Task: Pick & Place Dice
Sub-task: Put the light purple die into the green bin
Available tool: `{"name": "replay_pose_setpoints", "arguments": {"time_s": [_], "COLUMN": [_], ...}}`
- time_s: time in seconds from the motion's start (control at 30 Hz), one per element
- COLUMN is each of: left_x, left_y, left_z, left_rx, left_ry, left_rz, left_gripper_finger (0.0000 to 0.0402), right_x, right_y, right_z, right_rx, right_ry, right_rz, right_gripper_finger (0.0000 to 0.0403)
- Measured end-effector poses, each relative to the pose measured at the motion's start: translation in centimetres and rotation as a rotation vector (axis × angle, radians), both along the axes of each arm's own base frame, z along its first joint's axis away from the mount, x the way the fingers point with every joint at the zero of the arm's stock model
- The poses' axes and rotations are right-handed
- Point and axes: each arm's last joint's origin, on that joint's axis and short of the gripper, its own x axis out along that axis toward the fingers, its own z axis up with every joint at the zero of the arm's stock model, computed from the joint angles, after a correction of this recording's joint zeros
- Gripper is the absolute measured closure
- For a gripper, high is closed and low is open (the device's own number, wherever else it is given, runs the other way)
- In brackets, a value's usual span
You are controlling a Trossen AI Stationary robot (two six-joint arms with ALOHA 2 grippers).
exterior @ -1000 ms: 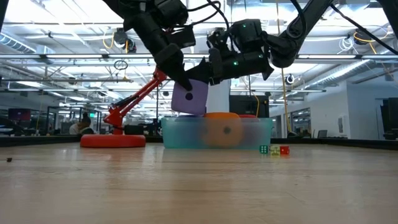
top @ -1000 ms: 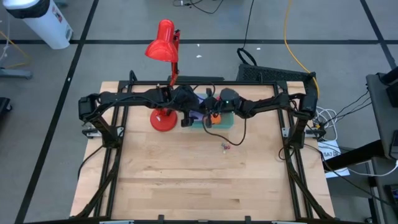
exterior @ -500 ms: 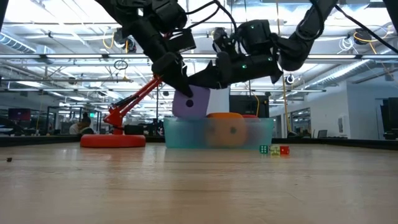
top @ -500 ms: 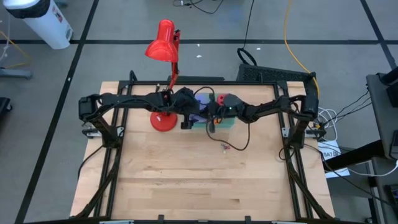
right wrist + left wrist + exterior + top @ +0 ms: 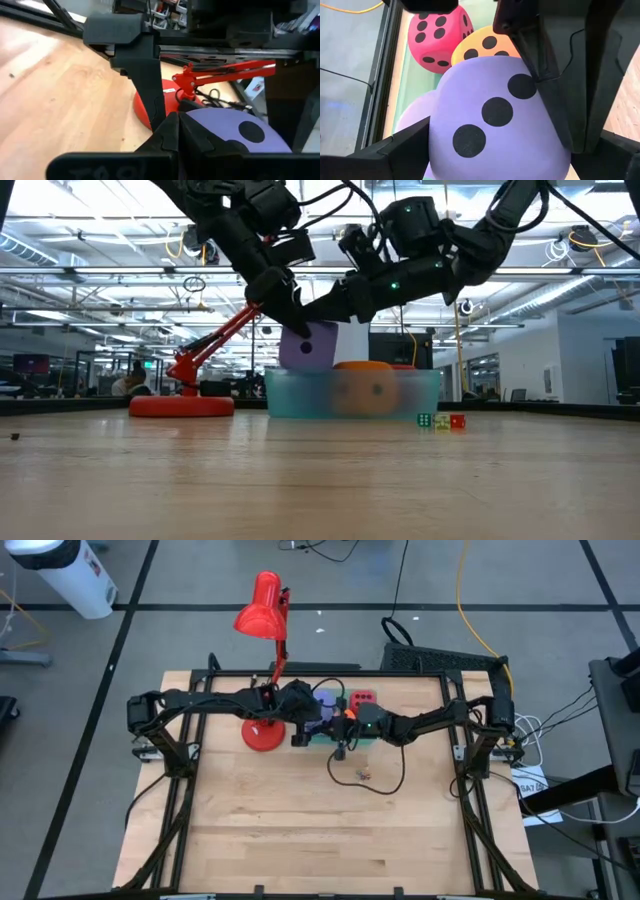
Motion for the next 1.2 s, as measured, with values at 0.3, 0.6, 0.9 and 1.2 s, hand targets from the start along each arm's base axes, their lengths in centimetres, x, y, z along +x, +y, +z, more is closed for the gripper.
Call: {"name": "replay_pose_setpoints", "arguments": {"time_s": [0.3,0.6,0.9,1.2], "left_x": [0.5,0.4,0.4,0.5], "left_y": [-1.1,-1.1,-0.9,-0.4], "left_z": [0.0,0.2,0.1,-0.5], "left_rx": [0.012,0.012,0.001,-0.034], "left_ry": [-0.022,-0.031,-0.003,-0.017], "left_rz": [-0.058,-0.058,-0.032,-0.016], "left_gripper_finger": [0.0002,0.0002,0.0004,0.0002], "right_x": [-0.6,-0.6,-0.4,-1.8], "right_y": [-1.4,-1.4,-1.1,0.3], "right_z": [-0.7,-0.9,-0.3,3.6], "right_rx": [0.105,0.109,0.089,0.031], "right_ry": [0.079,0.092,0.042,0.013], "right_rz": [0.014,0.0,-0.001,-0.062], "right_gripper_finger": [0.0403,0.0403,0.0403,0.0403]}}
